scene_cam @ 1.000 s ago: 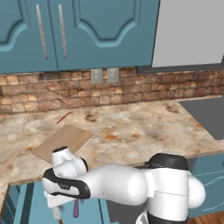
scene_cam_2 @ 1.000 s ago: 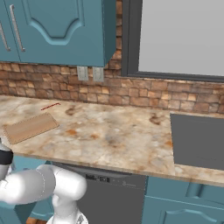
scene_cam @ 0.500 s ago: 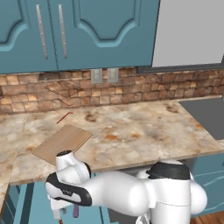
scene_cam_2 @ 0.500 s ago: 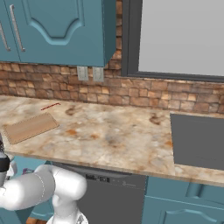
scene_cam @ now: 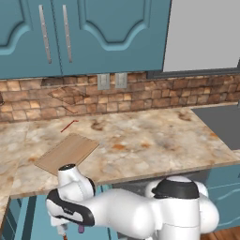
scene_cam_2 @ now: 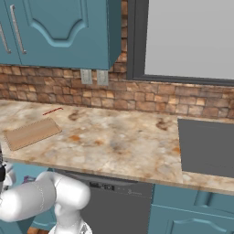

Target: Open the drawer on the left and place the cutting tools on the cutting board.

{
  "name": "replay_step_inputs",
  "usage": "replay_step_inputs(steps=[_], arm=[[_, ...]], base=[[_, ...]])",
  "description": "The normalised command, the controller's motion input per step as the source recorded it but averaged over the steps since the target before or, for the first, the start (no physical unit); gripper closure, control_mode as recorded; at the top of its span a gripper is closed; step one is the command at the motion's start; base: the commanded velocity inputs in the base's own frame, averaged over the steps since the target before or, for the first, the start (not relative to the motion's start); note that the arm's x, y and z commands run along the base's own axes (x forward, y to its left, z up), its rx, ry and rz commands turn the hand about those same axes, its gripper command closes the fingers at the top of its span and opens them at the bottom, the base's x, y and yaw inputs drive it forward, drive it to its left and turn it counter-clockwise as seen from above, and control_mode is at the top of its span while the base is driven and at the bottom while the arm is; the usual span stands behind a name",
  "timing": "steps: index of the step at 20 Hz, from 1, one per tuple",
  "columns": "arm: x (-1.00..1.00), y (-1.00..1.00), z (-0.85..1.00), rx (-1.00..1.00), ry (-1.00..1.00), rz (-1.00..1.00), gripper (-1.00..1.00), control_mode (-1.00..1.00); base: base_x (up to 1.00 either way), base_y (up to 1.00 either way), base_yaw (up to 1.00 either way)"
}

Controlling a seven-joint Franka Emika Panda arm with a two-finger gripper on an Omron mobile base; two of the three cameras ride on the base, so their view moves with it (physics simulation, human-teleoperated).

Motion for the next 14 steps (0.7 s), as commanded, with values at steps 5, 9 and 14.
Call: replay_step_inputs(steps=[5, 9, 14], arm=[[0.18, 0.24, -0.19, 0.0, -0.01, -0.04, -1.0, -1.0], [0.08, 0.05, -0.32, 0.0, 0.0, 0.0, -1.0, -1.0], [0.16, 0.11, -0.36, 0.0, 0.0, 0.0, -1.0, -1.0]], base=[[0.0, 0.0, 0.0], [0.0, 0.0, 0.0], [0.0, 0.0, 0.0]])
